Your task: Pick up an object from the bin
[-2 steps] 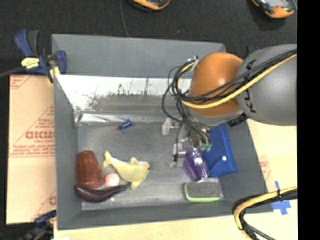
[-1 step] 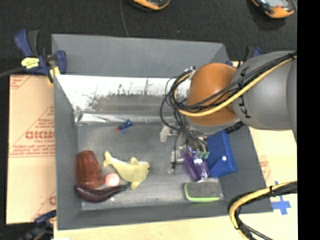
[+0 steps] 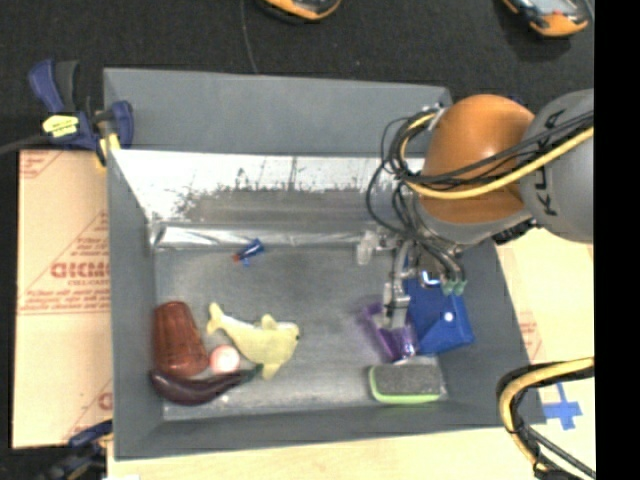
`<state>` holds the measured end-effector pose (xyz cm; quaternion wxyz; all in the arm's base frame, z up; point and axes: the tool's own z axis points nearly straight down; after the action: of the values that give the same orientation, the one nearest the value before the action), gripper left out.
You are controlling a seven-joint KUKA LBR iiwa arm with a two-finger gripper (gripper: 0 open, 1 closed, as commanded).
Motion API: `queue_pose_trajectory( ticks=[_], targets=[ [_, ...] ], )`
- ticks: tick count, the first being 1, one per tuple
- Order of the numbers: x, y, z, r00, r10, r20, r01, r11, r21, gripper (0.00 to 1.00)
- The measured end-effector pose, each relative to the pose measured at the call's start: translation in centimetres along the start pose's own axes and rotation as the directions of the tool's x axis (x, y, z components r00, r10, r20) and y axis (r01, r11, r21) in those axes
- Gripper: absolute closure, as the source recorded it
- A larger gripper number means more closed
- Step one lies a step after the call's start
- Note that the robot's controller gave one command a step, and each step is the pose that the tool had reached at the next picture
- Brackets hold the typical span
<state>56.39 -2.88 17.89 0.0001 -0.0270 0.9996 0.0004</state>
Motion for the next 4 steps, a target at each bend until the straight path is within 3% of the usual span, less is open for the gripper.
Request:
queue_pose_trajectory(
  ticks=[1,2,3,4],
  targets=[
    [2.4,-5.1,-1.3,0.991,-0.137,0.004,0.137,0.991,0.003,0.0],
    [-0.4,-6.1,3.9,1.0,-0.008,0.015,0.007,1.0,0.005,0.0],
    [1.4,-5.0,6.3,0.977,-0.212,0.009,0.212,0.977,0.008,0.0],
    [3.1,-4.8,5.7,0.968,-0.25,0.0,0.25,0.968,0.003,0.0]
  ],
)
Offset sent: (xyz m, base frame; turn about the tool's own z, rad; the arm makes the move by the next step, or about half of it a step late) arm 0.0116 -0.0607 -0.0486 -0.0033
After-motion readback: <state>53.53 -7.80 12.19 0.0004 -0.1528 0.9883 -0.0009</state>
